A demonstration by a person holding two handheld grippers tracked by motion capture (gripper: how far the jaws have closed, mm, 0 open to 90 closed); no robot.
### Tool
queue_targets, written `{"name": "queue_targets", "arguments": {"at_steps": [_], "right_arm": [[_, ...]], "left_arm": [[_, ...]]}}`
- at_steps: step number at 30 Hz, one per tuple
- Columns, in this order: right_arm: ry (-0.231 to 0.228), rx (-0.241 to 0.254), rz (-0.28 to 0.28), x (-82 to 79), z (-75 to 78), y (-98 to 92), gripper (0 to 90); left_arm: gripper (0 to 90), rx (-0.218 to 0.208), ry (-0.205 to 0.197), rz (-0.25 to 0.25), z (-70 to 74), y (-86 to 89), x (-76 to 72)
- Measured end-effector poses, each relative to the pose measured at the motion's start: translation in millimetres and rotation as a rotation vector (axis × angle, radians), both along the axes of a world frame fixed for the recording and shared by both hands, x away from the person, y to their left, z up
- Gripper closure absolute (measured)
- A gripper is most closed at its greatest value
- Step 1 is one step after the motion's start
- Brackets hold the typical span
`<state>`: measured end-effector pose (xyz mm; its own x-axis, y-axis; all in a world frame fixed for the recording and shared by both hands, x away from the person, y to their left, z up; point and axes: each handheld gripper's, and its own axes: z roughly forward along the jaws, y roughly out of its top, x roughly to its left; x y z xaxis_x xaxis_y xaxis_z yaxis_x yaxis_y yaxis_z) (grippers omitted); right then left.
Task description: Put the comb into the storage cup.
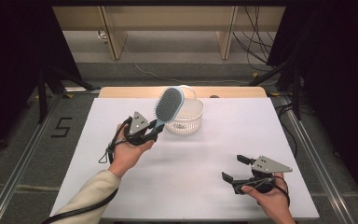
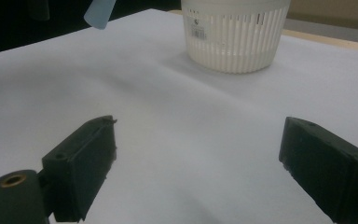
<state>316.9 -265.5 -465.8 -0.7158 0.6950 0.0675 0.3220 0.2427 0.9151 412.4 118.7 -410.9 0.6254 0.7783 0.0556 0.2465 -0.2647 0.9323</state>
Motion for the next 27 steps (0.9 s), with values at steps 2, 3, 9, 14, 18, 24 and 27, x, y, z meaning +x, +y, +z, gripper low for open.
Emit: {"name": "queue_targets", "arguments": {"at_steps": [2,3,9,14,18,24,27], "right_arm": [[0.0,0.0,0.0,0.0,0.0,-0.1,11.6],[0.0,0.0,0.0,0.0,-0.1,-0.1,11.6],[0.0,0.0,0.001,0.0,-0.1,0.0,11.6],[0.0,0.0,0.0,0.0,-0.1,0.0,11.7],[0.001,0.001,0.0,0.1,-0.2,-0.1,11.7],[0.001,0.0,0.0,0.0,-0.1,-0.1,11.7],[0.001,0.001,-0.001,0.0,-0.1,-0.1,11.7]], "left_arm": [[69.6,-0.001,0.0,0.001,0.5,-0.1,1.2],[69.6,-0.003,0.002,0.001,0.3,-0.3,1.6],[69.6,0.001,0.008,-0.001,-0.6,-0.8,3.9],[69.7,-0.007,-0.002,-0.002,1.7,-1.5,6.0],[69.6,-0.008,-0.005,-0.002,3.1,-2.2,7.8],[69.6,-0.009,-0.007,-0.002,3.8,-3.3,10.5],[69.6,-0.007,-0.007,-0.002,3.9,-4.1,11.2]]}}
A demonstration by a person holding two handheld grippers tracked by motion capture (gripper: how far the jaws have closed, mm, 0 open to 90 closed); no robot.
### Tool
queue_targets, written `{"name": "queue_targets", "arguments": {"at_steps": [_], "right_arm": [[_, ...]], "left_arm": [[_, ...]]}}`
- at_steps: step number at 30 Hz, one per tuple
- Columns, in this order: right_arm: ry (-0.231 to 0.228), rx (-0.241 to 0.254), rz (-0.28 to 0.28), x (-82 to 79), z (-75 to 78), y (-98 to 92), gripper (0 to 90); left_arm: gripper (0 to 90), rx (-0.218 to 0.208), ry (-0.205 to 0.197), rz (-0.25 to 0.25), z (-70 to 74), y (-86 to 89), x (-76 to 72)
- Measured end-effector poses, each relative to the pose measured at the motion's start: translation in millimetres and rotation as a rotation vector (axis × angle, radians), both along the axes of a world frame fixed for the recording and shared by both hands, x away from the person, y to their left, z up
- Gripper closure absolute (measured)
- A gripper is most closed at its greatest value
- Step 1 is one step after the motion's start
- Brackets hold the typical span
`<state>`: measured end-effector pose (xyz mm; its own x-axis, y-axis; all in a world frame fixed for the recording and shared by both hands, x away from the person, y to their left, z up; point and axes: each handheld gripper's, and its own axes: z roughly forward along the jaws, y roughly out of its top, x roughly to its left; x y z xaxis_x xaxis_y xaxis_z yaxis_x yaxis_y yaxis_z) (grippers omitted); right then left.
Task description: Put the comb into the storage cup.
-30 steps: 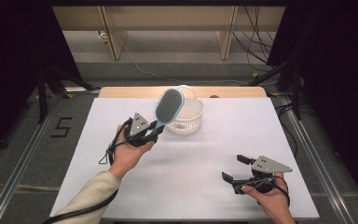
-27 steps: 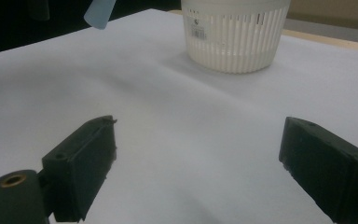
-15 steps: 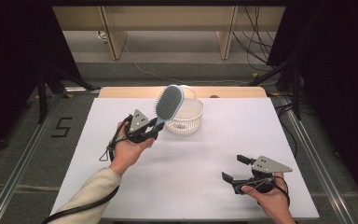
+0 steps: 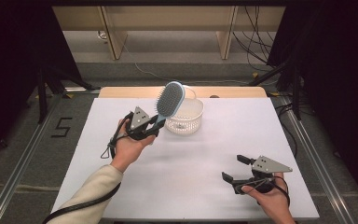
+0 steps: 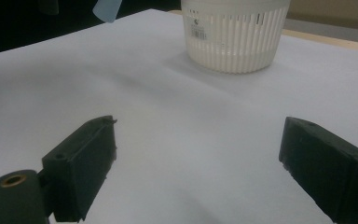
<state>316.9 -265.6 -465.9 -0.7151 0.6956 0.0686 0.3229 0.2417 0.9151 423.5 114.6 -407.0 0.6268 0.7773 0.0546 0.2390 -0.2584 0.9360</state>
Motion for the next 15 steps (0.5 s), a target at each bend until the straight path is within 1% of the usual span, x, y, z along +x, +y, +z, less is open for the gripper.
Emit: {"name": "queue_targets", "arguments": {"at_steps": [15], "right_arm": [[0.002,0.0,0.003,0.2,-0.4,0.1,11.7]], "left_arm": [[69.6,-0.006,0.004,-0.003,0.3,-5.6,5.7]]}}
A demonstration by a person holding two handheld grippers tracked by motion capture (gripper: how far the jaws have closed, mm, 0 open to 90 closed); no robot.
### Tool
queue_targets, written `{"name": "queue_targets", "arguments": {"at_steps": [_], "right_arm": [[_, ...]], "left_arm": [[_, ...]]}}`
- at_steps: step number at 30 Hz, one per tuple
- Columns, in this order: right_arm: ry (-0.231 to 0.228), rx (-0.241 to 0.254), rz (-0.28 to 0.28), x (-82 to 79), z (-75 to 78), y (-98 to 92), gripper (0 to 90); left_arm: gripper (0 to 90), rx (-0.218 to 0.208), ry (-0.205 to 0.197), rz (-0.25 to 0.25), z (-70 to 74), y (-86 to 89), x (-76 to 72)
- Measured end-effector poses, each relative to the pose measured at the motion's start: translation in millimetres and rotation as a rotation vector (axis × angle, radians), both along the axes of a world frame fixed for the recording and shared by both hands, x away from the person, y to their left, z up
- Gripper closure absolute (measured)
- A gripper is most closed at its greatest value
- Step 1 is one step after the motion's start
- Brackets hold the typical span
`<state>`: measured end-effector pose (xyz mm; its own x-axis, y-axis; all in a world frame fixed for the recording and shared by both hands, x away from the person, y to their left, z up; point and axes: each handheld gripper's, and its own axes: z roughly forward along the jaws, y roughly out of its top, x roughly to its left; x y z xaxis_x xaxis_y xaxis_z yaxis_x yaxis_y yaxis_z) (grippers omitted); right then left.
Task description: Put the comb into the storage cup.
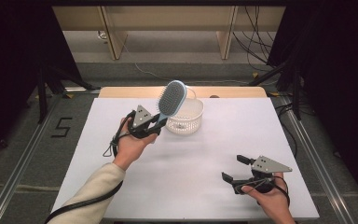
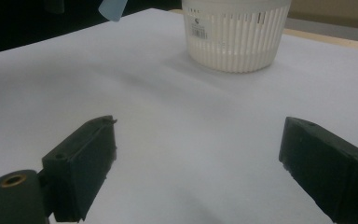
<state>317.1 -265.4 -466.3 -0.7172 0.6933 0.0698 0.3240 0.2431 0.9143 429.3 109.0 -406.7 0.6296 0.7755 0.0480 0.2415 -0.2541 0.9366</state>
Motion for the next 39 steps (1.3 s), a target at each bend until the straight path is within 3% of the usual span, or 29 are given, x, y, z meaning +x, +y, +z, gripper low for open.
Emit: {"name": "queue_targets", "arguments": {"at_steps": [39], "right_arm": [[0.002,0.005,0.0,0.5,-0.5,0.0,11.7]], "left_arm": [[69.6,0.001,-0.01,-0.003,7.9,-9.8,12.9]]}}
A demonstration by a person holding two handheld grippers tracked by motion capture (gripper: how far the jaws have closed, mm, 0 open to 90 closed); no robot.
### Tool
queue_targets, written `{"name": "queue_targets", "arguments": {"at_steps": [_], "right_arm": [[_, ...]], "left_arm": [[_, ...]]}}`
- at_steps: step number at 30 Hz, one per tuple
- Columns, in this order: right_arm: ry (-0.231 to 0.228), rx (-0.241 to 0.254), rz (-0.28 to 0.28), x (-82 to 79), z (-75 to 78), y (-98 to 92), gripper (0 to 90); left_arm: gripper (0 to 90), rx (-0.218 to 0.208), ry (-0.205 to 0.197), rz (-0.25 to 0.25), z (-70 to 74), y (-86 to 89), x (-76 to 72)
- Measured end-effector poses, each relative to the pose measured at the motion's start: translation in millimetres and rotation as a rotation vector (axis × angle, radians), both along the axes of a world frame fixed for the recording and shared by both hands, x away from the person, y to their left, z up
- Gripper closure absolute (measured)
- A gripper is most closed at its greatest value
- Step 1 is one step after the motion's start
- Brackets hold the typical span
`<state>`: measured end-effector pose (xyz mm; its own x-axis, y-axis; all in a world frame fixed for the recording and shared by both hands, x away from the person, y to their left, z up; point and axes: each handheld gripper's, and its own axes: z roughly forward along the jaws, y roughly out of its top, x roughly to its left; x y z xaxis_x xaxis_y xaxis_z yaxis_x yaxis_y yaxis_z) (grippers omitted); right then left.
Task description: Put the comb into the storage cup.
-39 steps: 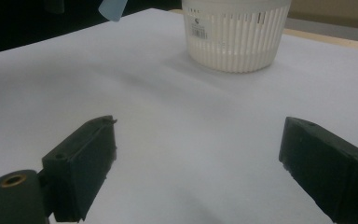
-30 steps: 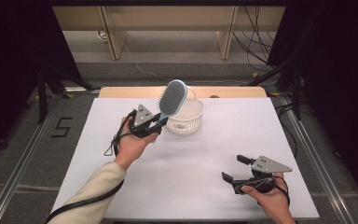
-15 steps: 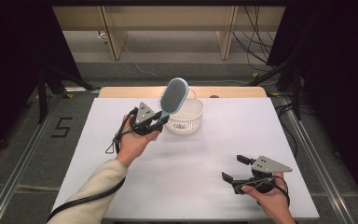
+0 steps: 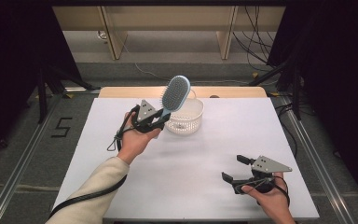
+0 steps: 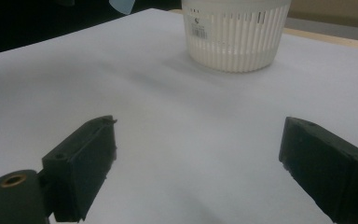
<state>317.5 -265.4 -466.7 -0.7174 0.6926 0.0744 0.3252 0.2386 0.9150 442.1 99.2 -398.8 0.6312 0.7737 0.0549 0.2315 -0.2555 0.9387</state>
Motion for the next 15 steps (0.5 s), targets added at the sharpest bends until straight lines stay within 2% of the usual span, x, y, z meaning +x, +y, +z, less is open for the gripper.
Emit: {"name": "queue_targets", "arguments": {"at_steps": [15], "right_arm": [[-0.001,-0.001,0.001,0.0,0.1,-0.2,11.7]], "left_arm": [[69.6,-0.003,-0.006,-0.002,1.5,-3.4,5.4]]}}
